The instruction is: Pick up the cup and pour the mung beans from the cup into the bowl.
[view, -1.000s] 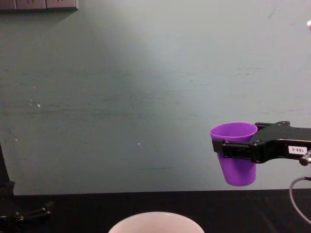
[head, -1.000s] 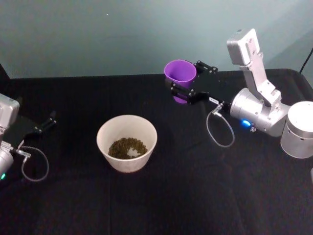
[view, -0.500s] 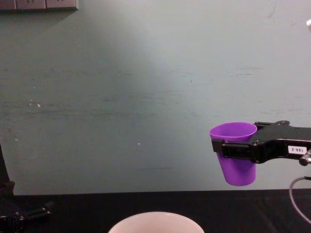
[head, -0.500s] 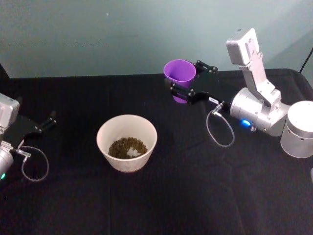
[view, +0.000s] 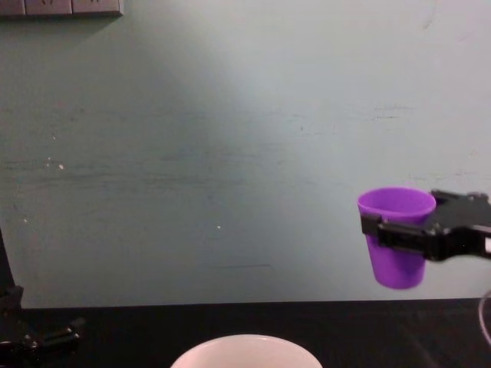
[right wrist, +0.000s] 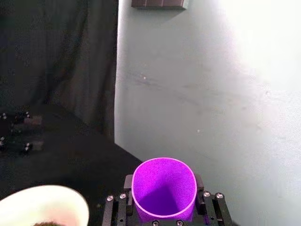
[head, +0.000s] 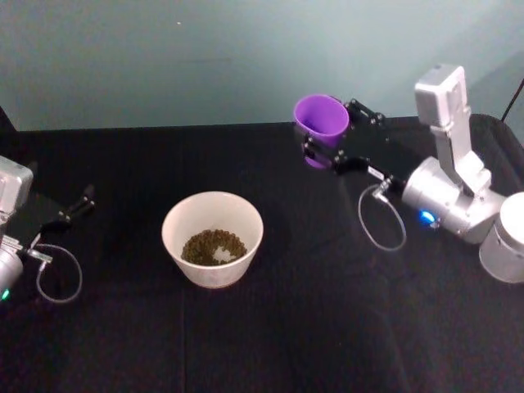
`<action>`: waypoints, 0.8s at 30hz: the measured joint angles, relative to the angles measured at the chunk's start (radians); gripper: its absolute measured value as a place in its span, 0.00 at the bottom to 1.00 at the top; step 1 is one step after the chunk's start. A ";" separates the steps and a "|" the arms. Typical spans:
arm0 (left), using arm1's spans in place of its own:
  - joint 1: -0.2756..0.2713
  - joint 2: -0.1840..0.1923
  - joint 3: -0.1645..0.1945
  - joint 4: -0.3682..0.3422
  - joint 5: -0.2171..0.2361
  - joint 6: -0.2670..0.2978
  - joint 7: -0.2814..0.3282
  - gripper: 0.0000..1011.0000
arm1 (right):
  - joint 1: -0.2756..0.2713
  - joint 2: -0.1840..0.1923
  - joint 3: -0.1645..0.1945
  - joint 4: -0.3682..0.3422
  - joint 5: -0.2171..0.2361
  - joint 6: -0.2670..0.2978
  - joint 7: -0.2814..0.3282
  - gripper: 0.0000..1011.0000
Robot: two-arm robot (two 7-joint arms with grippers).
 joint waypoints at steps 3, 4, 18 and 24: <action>0.000 0.000 0.000 0.000 0.000 0.000 0.000 0.99 | 0.001 -0.005 -0.009 0.050 0.023 -0.031 0.017 0.72; 0.000 0.000 0.000 0.000 0.000 0.000 0.000 0.99 | 0.003 -0.007 -0.012 0.062 0.030 -0.037 0.023 0.72; 0.000 0.000 0.000 0.000 0.000 0.000 0.000 0.99 | 0.015 -0.041 -0.080 0.195 0.075 -0.085 0.059 0.72; 0.000 0.000 0.000 0.000 0.000 0.000 0.000 0.99 | 0.008 -0.032 -0.095 0.210 0.085 -0.068 0.059 0.72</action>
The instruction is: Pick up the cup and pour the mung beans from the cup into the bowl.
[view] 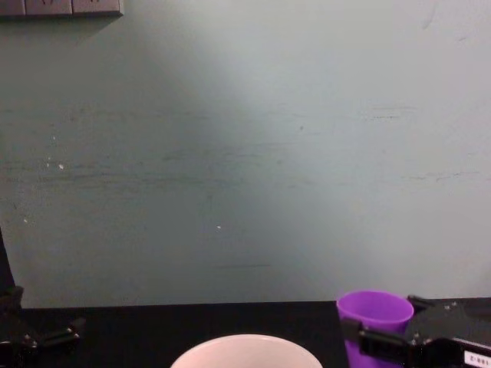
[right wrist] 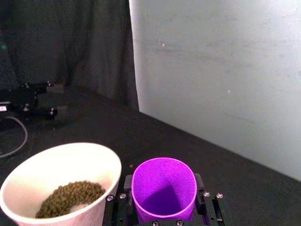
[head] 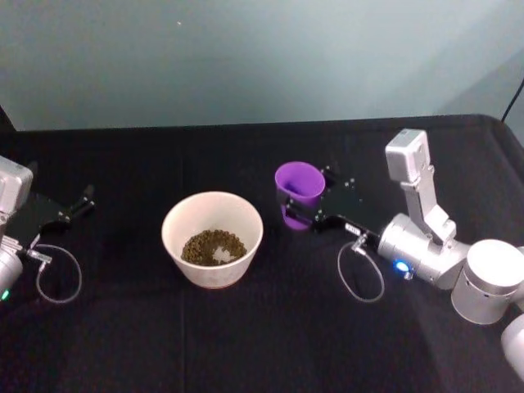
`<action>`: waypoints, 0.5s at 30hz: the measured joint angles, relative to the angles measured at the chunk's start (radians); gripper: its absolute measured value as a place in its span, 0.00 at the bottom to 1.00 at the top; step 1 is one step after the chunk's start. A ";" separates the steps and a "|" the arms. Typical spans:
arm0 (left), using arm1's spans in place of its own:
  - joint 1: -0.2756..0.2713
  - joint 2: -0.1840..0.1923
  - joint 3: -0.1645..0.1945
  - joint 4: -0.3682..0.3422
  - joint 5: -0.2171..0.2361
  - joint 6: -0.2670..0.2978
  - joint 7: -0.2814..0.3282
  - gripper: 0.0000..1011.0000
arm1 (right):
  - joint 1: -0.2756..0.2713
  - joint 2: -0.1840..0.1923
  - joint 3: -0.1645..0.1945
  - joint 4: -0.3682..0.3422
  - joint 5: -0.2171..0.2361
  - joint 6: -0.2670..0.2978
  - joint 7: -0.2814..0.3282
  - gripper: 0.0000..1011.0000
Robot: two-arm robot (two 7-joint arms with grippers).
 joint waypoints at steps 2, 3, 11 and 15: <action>0.000 0.000 0.000 0.000 0.000 0.000 0.000 0.99 | 0.000 0.003 -0.006 0.005 0.004 0.008 0.004 0.72; 0.000 0.000 0.000 0.000 0.000 0.000 0.000 0.99 | 0.000 0.005 -0.012 0.010 0.005 0.012 0.008 0.72; 0.000 0.000 0.000 0.000 0.000 0.000 0.000 0.99 | 0.004 0.009 -0.028 0.026 0.017 0.013 0.022 0.72; 0.000 0.000 0.000 0.000 0.000 0.000 0.000 0.99 | 0.007 0.009 -0.028 0.036 0.035 0.013 0.033 0.72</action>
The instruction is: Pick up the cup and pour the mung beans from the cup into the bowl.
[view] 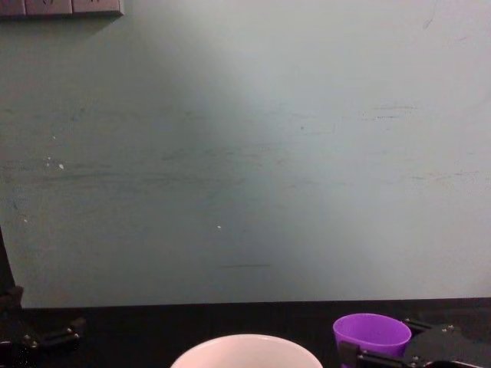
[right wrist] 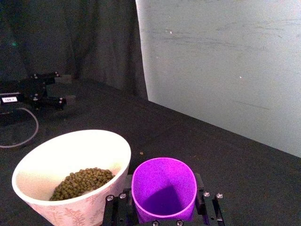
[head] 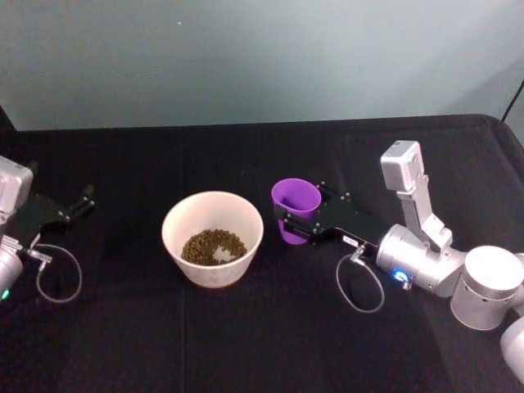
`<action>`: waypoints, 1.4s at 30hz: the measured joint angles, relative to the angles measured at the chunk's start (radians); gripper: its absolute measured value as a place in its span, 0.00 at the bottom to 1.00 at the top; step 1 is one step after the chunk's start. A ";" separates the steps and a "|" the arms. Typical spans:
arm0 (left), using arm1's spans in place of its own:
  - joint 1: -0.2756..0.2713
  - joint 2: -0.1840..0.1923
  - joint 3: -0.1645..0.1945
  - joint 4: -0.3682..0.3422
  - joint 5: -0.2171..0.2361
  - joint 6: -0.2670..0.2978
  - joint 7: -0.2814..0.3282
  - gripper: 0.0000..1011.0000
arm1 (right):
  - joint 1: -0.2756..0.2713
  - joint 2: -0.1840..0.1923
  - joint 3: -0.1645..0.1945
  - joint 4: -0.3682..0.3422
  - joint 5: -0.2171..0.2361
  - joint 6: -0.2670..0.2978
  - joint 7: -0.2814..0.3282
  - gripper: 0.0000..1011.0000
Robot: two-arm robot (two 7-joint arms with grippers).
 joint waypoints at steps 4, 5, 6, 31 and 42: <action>0.000 0.000 0.000 0.000 0.000 0.000 0.000 0.99 | 0.003 0.000 0.000 0.007 0.021 0.001 0.013 0.72; 0.000 0.000 0.000 0.000 0.000 0.000 0.000 0.99 | 0.005 0.000 0.000 0.011 0.029 0.003 0.018 0.72; 0.000 0.000 0.000 0.000 0.000 0.000 0.000 0.99 | 0.006 0.000 -0.001 0.013 0.033 0.005 0.022 0.72; 0.000 0.000 0.000 0.000 0.000 0.000 0.000 0.99 | 0.019 0.016 -0.021 0.023 0.073 0.043 0.025 0.72; 0.000 0.000 0.000 0.000 0.000 0.000 0.000 0.99 | 0.019 0.015 -0.021 0.022 0.071 0.043 0.023 0.89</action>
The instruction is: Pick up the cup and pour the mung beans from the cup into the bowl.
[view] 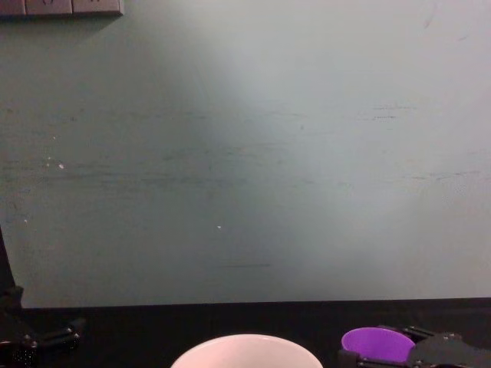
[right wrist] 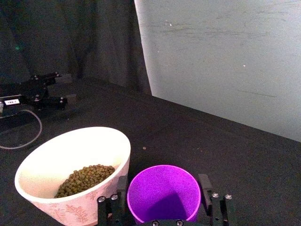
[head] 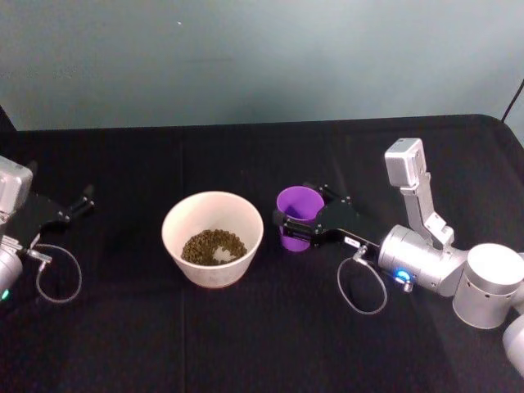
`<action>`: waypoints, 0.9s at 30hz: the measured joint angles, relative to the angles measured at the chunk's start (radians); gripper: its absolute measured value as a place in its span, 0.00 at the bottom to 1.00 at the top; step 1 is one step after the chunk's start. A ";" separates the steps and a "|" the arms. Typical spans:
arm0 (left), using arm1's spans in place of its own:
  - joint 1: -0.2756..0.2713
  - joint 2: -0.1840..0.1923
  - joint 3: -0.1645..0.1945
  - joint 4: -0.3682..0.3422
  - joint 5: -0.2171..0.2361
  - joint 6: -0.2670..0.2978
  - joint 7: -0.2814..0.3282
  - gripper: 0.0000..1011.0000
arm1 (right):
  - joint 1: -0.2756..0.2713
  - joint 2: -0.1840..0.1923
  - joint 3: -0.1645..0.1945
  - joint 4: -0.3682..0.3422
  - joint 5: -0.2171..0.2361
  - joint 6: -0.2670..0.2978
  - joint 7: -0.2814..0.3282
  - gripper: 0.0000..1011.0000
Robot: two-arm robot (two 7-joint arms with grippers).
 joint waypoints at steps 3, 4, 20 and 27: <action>0.000 0.000 0.000 0.000 0.000 0.000 0.000 0.99 | 0.000 0.000 0.000 0.000 -0.001 0.000 -0.001 0.96; 0.000 0.000 0.000 0.000 0.000 0.000 0.000 0.99 | 0.000 0.000 0.000 0.000 -0.001 0.000 -0.001 0.99; 0.000 0.000 0.000 0.000 0.000 0.000 0.000 0.99 | -0.023 0.001 0.018 -0.033 -0.004 -0.056 -0.022 0.99; 0.000 0.000 0.000 0.000 0.000 0.000 0.000 0.99 | -0.075 -0.009 0.085 -0.099 0.030 -0.147 -0.062 0.99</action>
